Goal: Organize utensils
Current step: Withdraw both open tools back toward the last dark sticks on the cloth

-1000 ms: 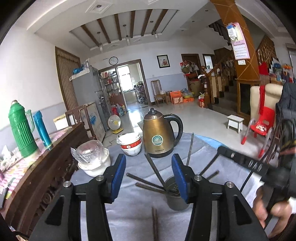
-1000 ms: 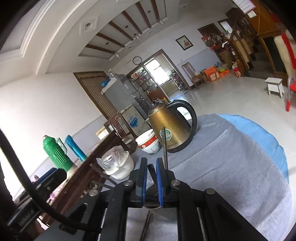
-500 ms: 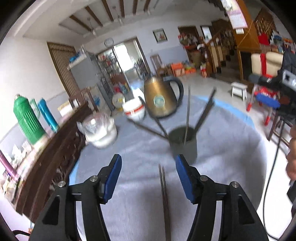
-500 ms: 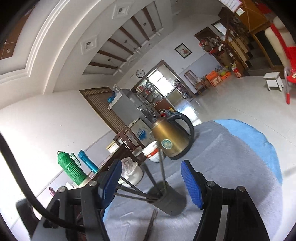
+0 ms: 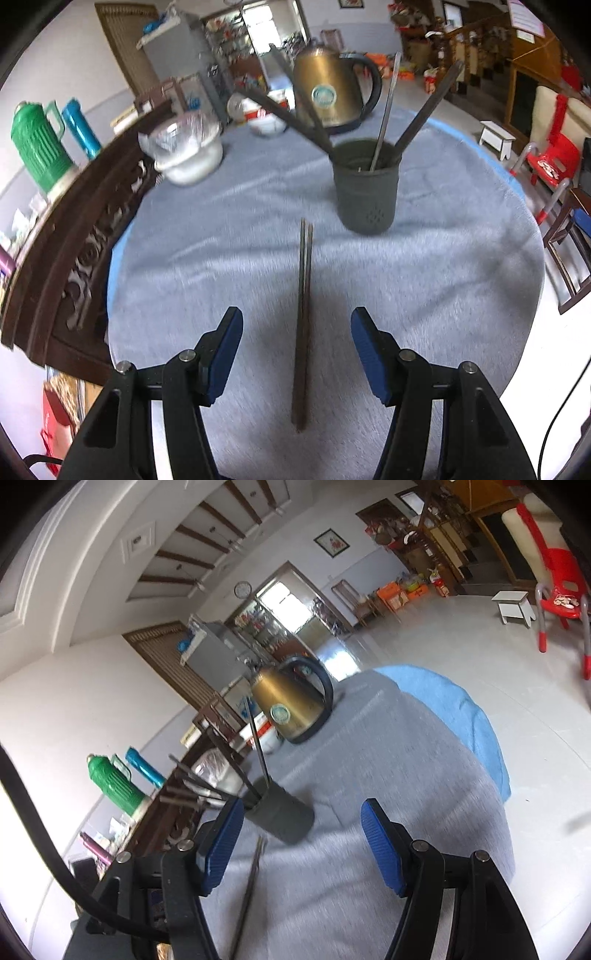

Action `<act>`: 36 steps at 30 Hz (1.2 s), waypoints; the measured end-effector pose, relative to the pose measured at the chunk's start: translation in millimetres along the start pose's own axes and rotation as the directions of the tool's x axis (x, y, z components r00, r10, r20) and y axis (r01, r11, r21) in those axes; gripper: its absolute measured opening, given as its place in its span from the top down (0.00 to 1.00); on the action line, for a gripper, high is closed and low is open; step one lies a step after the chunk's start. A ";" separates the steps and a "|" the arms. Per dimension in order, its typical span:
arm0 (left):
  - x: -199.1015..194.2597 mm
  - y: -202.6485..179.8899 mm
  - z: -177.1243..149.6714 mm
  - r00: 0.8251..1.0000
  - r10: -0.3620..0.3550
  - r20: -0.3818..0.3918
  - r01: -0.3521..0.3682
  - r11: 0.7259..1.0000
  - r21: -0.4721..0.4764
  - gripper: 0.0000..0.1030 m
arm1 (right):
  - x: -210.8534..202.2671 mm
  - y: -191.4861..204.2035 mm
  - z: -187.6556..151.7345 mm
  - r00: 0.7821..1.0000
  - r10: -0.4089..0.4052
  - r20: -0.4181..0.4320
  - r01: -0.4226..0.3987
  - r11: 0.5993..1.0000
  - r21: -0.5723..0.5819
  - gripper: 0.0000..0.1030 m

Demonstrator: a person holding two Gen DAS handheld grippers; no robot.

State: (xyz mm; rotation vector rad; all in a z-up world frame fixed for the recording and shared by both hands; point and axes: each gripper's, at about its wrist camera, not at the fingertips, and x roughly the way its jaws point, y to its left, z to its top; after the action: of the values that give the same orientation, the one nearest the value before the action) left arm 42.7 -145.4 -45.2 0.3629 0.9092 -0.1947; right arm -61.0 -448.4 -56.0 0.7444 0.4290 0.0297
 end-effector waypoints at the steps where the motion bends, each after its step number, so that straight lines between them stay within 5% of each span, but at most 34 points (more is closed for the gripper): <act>1: 1.7 -0.2 -0.5 1.000 -0.001 -0.011 0.001 1.000 -0.012 0.40 | -1.6 -0.4 -2.8 1.000 -0.003 -0.006 0.003 1.000 -0.009 0.32; 18: 21.7 -11.1 6.3 0.995 -0.022 -0.096 0.012 0.995 -0.104 0.40 | -18.6 5.5 -22.8 0.996 -0.067 -0.059 0.057 0.987 -0.153 0.32; 36: 22.0 7.5 -1.3 0.995 -0.026 -0.096 0.013 0.991 -0.136 0.40 | -10.2 28.6 -34.4 0.996 -0.050 -0.079 0.034 0.981 -0.192 0.32</act>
State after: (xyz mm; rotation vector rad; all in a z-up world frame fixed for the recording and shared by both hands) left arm 57.4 -138.2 -61.8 0.2396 1.0170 -0.1338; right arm -80.2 -406.7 -55.8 0.5464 0.5140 0.0613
